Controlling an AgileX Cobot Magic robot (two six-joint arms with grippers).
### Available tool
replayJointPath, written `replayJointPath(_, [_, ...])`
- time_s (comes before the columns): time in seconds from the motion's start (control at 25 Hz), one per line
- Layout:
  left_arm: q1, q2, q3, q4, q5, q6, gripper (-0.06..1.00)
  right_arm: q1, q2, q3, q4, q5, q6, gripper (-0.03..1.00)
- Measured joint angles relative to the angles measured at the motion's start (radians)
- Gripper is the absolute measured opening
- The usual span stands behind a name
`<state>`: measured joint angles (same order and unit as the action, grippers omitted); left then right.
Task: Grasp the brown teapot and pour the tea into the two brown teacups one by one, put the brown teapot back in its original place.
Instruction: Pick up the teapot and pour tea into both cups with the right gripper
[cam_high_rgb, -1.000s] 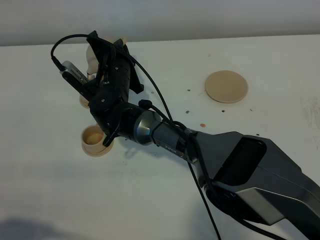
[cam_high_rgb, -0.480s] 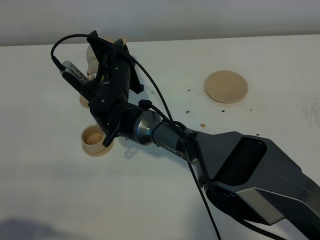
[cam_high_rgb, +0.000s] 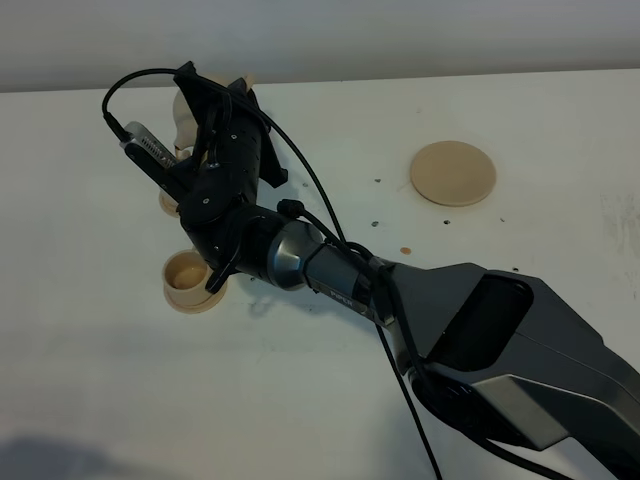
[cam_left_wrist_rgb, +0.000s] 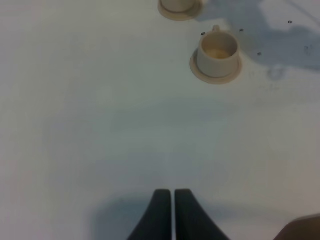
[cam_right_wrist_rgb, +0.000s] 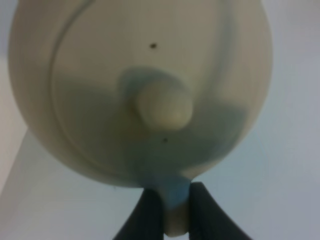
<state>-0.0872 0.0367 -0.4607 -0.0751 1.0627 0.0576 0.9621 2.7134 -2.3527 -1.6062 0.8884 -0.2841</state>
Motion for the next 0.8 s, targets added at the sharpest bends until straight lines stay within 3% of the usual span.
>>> replayJointPath(0.8, [0.000, 0.000, 0.000, 0.000, 0.000, 0.000, -0.02, 0.000, 0.000, 0.000, 0.006, 0.002, 0.000, 0.11])
